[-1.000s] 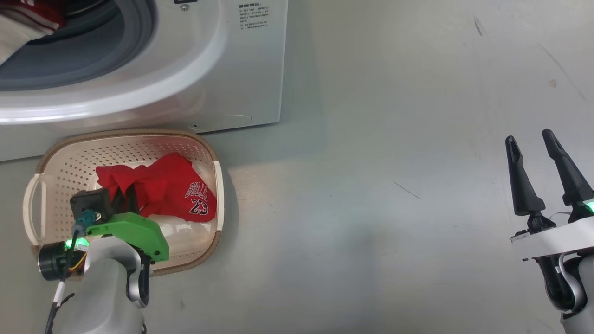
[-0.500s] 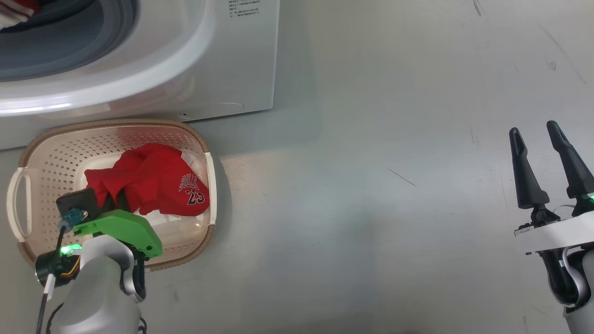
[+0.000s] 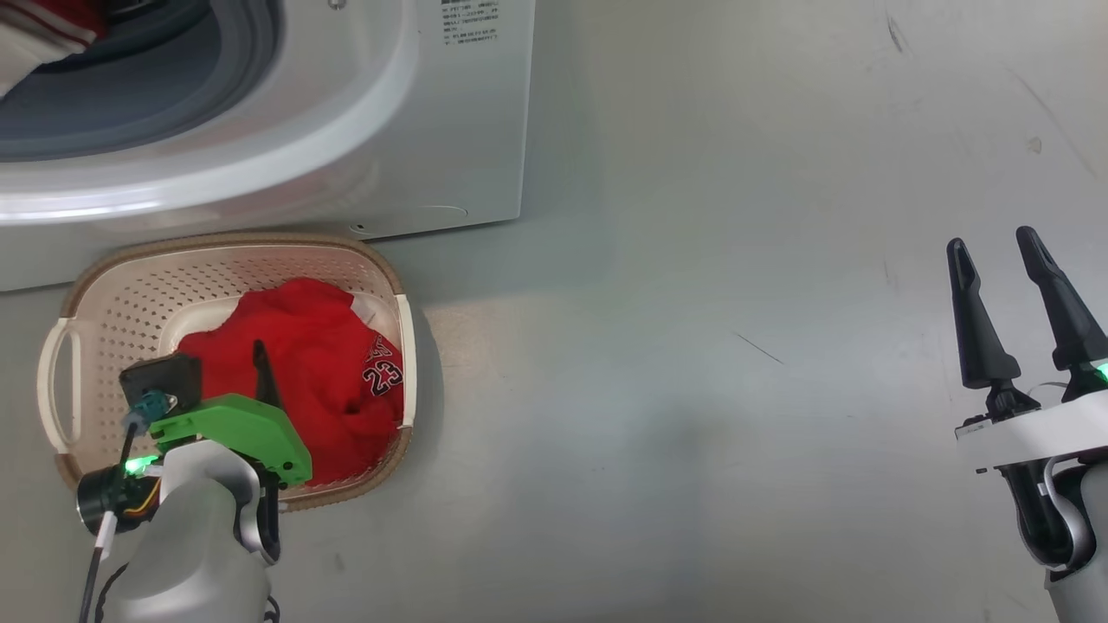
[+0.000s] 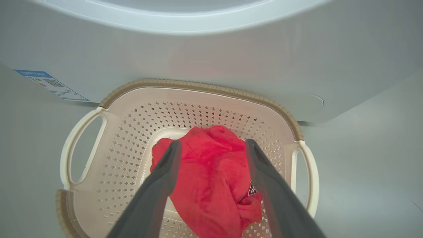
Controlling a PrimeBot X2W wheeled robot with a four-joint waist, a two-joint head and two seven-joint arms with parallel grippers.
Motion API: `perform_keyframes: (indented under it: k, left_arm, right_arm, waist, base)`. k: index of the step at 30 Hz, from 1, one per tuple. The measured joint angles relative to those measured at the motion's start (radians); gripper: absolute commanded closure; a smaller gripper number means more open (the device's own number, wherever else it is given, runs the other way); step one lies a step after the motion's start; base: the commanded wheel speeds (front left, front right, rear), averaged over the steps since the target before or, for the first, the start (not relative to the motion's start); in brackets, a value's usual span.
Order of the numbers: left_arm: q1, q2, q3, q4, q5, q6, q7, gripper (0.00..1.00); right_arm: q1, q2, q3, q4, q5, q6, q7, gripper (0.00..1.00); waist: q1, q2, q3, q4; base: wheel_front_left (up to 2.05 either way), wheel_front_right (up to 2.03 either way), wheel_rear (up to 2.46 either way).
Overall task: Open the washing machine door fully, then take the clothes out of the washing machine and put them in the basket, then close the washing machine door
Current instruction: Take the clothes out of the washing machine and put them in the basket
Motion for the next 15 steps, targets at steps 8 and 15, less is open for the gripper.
perform_keyframes:
  k: [8,15]
  left_arm:
    - [0.000,-0.001,-0.041,0.000,0.004,-0.040,-0.023,0.00]
    - [0.002,-0.002,-0.072,-0.044,0.028,-0.068,-0.030,0.00]
  right_arm:
    - [-0.002,0.025,-0.005,0.018,0.000,0.000,0.000,0.00]
    - [0.001,0.041,-0.035,0.036,-0.004,0.000,0.000,0.00]
  waist:
    - [0.0000,0.0000,-0.060,0.017]
    - [0.0000,0.0000,-0.132,0.039]
  base:
    - [0.00,0.00,0.00]
    - [0.00,0.00,0.00]
